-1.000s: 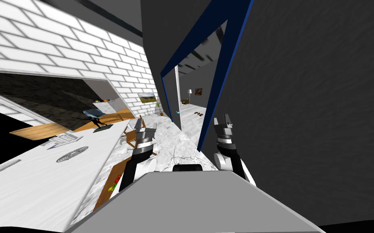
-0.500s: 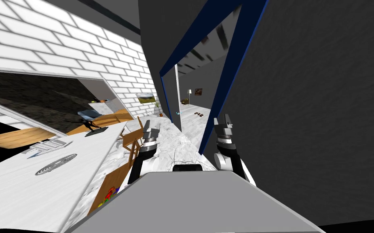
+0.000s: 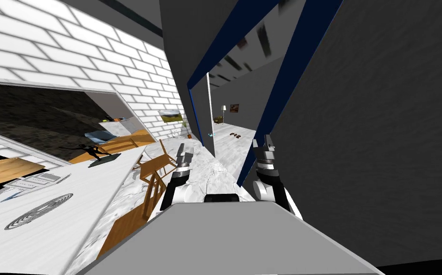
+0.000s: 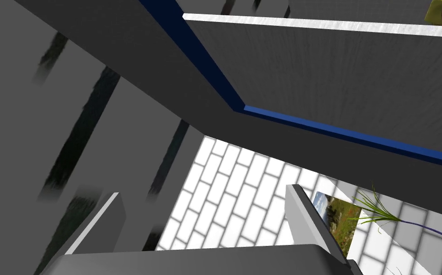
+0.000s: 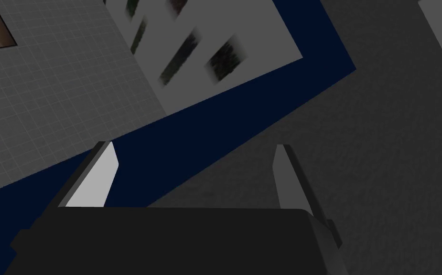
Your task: Push the door open
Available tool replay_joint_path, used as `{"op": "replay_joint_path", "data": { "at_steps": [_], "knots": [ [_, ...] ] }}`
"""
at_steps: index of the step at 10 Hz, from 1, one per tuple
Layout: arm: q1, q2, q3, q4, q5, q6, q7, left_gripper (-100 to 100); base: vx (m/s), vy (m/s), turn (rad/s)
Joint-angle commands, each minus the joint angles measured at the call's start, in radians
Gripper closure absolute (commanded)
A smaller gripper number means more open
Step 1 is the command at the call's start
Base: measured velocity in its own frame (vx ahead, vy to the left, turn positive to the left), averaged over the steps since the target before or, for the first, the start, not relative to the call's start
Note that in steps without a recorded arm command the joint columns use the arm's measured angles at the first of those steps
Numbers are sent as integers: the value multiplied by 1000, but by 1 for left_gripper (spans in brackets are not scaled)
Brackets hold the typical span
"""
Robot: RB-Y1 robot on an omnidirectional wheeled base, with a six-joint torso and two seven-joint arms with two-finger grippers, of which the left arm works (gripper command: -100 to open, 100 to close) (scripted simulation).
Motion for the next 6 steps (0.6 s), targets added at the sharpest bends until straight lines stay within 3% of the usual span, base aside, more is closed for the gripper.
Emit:
{"op": "replay_joint_path", "data": {
  "at_steps": [1,6],
  "knots": [
    [-9,9,-7,30,-5,-11,6,-100,126,79,-24],
    [-49,22,-37,129,-27,-36,17,-100,112,69,-21]
  ]
}}
